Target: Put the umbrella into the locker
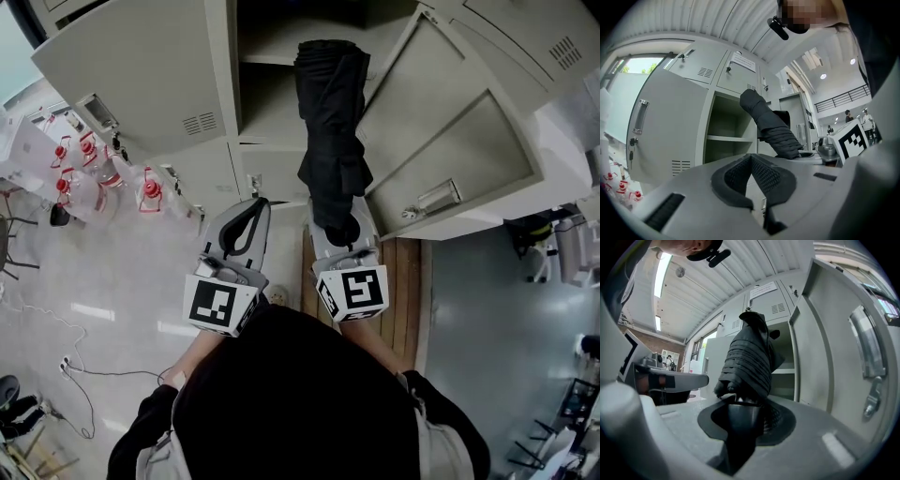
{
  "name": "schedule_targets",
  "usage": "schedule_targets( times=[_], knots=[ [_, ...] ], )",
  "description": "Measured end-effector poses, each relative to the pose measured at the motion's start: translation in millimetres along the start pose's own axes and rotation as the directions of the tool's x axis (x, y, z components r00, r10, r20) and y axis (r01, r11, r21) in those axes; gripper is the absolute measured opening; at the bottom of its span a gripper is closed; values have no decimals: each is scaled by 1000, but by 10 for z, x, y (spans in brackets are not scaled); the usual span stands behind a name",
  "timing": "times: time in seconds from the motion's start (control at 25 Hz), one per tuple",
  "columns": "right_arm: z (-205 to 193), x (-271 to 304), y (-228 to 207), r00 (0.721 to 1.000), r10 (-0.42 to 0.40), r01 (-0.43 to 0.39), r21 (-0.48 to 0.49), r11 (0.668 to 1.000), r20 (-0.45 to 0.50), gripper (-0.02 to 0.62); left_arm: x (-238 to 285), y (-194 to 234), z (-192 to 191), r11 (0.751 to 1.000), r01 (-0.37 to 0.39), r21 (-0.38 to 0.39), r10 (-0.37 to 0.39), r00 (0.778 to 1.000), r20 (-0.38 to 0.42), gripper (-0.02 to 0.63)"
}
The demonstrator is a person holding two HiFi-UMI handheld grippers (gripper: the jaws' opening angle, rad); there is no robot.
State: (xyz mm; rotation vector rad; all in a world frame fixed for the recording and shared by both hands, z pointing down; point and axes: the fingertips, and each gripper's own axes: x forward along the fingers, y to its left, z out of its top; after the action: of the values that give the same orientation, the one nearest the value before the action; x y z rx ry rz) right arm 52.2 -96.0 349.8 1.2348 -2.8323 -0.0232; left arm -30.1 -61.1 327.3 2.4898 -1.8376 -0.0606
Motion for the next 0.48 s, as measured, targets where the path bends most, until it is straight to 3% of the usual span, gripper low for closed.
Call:
schedule_targets(
  times=[0.48],
  knots=[
    [-665, 402, -189, 988, -5, 9, 23, 1000, -157, 91, 420, 260, -177, 1000, 6, -15, -6, 999, -46, 6]
  ],
)
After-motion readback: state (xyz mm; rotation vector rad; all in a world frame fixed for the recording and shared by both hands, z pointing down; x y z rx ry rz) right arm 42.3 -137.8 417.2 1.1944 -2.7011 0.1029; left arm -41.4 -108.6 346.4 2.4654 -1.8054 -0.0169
